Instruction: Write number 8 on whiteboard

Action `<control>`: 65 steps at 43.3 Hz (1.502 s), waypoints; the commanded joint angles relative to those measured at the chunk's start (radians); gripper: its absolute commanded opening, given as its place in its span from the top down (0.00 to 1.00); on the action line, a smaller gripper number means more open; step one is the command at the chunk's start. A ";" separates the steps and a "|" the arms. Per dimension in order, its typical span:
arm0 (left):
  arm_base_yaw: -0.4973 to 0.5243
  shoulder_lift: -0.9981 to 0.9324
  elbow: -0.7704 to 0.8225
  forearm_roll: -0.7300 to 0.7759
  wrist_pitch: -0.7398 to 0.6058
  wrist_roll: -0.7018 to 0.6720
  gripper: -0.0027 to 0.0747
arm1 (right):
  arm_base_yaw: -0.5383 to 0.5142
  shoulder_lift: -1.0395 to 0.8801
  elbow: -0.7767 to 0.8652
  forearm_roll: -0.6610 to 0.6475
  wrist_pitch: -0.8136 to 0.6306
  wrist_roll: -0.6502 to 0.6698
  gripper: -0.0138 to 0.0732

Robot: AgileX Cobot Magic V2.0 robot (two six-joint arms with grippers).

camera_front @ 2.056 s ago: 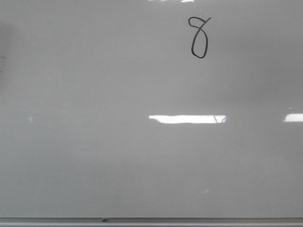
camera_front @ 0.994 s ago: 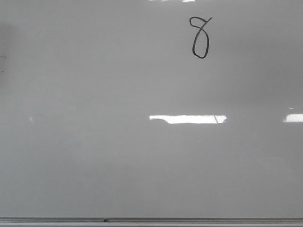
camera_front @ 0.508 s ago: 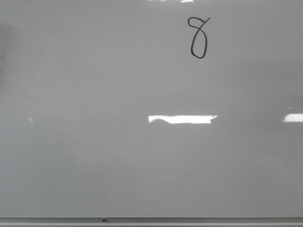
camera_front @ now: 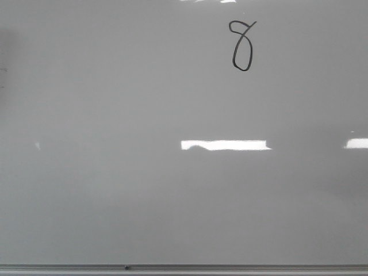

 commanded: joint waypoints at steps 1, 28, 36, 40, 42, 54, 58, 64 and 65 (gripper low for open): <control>0.001 -0.012 0.012 -0.010 -0.090 -0.002 0.99 | -0.007 -0.018 0.036 -0.007 -0.191 -0.009 0.97; 0.001 -0.012 0.012 -0.010 -0.090 -0.002 0.99 | -0.007 -0.018 0.053 -0.007 -0.228 0.082 0.97; 0.001 -0.012 0.012 -0.010 -0.090 -0.002 0.99 | -0.007 -0.018 0.053 -0.012 -0.303 0.146 0.97; 0.001 -0.012 0.012 -0.010 -0.090 -0.002 0.99 | -0.007 -0.018 0.053 -0.012 -0.308 0.146 0.97; 0.001 -0.012 0.012 -0.010 -0.090 -0.002 0.99 | -0.007 -0.018 0.053 -0.012 -0.299 0.146 0.97; 0.001 -0.012 0.012 -0.010 -0.090 -0.002 0.99 | -0.007 -0.018 0.053 -0.012 -0.262 0.146 0.97; 0.001 -0.012 0.012 -0.010 -0.090 -0.002 0.99 | -0.007 -0.018 0.053 -0.012 -0.262 0.146 0.97; 0.001 -0.012 0.012 -0.010 -0.090 -0.002 0.99 | -0.007 -0.018 0.053 -0.012 -0.262 0.146 0.97; 0.001 -0.012 0.012 -0.010 -0.090 -0.002 0.99 | -0.007 -0.018 0.053 -0.012 -0.262 0.146 0.97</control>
